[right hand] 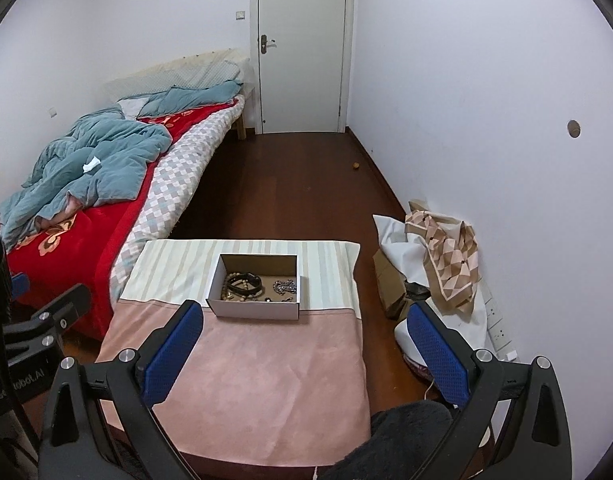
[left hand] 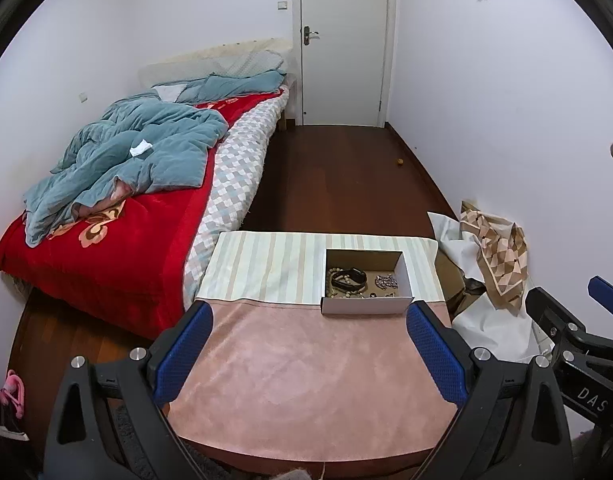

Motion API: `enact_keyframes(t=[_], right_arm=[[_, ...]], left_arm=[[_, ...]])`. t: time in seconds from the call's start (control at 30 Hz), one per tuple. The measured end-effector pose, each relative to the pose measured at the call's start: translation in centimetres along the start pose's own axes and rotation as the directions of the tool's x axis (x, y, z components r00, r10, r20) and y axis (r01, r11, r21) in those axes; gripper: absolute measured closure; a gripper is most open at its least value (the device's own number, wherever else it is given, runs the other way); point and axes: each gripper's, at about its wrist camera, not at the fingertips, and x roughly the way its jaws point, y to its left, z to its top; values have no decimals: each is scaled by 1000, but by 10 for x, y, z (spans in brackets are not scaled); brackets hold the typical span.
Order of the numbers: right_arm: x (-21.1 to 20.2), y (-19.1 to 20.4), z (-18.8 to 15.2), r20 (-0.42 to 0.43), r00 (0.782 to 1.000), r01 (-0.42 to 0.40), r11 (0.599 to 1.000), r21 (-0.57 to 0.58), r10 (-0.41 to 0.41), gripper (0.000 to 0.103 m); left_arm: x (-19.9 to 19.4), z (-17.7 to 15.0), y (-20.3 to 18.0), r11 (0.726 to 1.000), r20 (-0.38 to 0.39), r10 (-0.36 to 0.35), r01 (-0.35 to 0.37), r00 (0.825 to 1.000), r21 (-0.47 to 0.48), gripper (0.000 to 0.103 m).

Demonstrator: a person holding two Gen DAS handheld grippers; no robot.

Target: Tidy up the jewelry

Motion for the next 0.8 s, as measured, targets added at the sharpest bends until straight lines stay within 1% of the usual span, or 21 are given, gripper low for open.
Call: enact_keyframes(t=[0.07, 0.1, 0.13, 0.27, 0.43, 0.5, 0.67, 0.8], right_arm=[[5, 0, 3, -6, 1000, 0, 1000, -1, 0, 0], [8, -1, 6, -13, 1000, -2, 1000, 1, 2, 0], [12, -1, 8, -19, 1000, -1, 1000, 2, 1, 0], [28, -3, 19, -28, 1000, 5, 1000, 8, -5, 0], [52, -4, 33, -49, 999, 24, 1000, 11, -23, 0], [62, -4, 35, -56, 998, 34, 999, 9, -34, 0], [84, -4, 39, -89, 995, 47, 999, 4, -47, 0], [98, -4, 42, -111, 992, 54, 999, 1, -53, 0]], left_arm=[[4, 2, 1, 1000, -4, 3, -3, 1000, -6, 4], [8, 5, 1, 1000, -6, 4, -4, 1000, -9, 1], [11, 7, 1, 1000, -5, 6, -6, 1000, -9, 0], [24, 12, -1, 1000, -9, 27, -27, 1000, -5, 0], [51, 19, -6, 999, -57, 35, -35, 998, 2, 0], [59, 20, -9, 999, -69, 49, -49, 996, 10, 0], [77, 25, -11, 999, -115, 34, -34, 993, 2, 0], [83, 28, -14, 999, -130, 34, -34, 991, 4, 0]])
